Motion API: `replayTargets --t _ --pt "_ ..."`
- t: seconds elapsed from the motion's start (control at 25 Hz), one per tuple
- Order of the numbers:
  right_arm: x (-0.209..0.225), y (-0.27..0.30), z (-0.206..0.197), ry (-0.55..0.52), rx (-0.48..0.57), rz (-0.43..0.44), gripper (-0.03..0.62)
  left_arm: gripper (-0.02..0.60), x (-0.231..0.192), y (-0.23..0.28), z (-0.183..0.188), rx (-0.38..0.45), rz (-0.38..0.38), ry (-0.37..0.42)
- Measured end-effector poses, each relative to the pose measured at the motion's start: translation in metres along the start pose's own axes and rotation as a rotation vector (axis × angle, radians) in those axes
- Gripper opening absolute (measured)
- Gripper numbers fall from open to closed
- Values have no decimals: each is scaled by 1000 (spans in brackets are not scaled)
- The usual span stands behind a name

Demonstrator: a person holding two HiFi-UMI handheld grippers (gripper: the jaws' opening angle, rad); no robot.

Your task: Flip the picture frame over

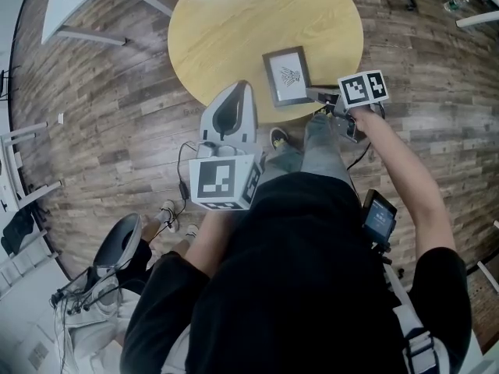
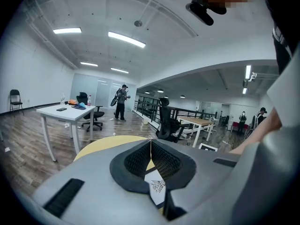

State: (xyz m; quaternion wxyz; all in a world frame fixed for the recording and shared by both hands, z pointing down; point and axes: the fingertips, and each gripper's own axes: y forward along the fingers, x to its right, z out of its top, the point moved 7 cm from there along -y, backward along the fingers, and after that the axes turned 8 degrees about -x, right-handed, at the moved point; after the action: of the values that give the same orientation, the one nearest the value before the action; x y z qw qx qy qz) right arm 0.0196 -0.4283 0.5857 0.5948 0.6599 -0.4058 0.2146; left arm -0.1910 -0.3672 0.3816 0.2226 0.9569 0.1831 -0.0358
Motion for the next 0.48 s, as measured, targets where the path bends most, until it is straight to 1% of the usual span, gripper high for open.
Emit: replayTargets --t 0.12,0.28,0.48 --pt "5 5 -4 -31 -21 -58 83 23 0 -2 -2 -4 9 1" --pt "9 9 -3 -46 -50 -115 86 23 1 -3 -2 -10 13 3" --pt "12 16 1 -119 -118 -229 87 23 -1 -2 -1 -14 22 0"
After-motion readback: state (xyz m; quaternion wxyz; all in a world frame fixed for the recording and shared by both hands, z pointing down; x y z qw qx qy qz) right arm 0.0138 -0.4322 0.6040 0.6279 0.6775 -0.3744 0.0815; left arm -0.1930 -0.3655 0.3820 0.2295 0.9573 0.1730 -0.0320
